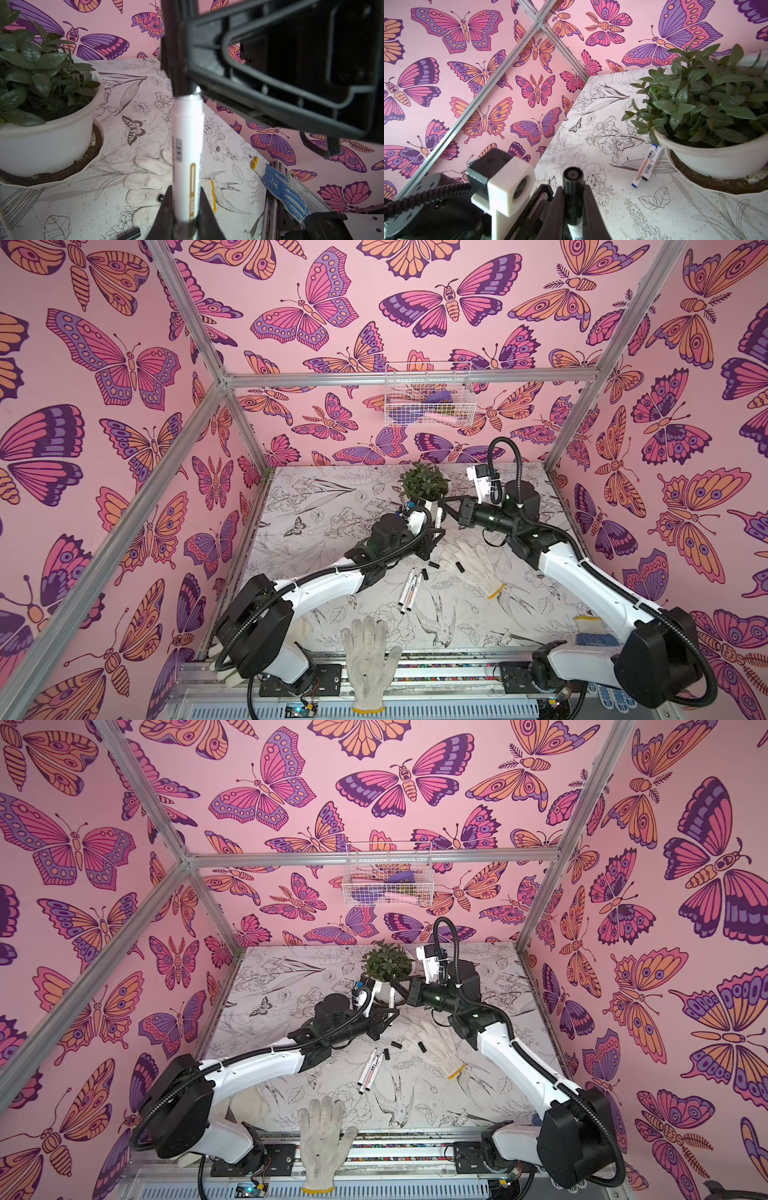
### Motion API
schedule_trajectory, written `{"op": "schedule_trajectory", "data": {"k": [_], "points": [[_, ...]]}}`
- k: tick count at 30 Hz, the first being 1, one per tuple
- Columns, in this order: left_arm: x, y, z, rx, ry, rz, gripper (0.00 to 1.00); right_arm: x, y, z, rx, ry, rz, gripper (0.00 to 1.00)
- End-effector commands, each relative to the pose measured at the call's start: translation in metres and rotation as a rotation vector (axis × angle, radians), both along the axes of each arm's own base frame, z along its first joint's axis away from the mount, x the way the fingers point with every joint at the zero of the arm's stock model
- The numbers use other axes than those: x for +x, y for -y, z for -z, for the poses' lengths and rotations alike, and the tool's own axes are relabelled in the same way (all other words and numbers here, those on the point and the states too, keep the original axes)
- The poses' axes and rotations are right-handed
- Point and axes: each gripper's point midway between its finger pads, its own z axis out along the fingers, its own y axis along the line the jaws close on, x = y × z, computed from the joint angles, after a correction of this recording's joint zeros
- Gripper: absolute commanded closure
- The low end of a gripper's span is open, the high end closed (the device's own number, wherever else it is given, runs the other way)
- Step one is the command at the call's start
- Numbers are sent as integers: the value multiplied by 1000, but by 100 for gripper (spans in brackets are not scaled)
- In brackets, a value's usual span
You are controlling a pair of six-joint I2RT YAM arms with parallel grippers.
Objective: Insert the pens into the pen caps
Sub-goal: 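Lower the black cap in the right gripper onto the upright marker tip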
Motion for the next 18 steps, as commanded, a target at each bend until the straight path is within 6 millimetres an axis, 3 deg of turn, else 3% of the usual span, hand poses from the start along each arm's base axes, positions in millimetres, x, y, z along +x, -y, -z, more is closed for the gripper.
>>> {"op": "schedule_trajectory", "data": {"k": [1, 9, 18], "points": [[27, -4, -52, -152, 96, -106, 100, -59, -27, 18, 31, -154, -293, 100], [25, 0, -51, -160, 87, -82, 100, -69, -20, 38, -57, -195, -276, 100], [28, -4, -44, -179, 0, -67, 100, -68, 1, 43, -214, -100, -180, 100]]}}
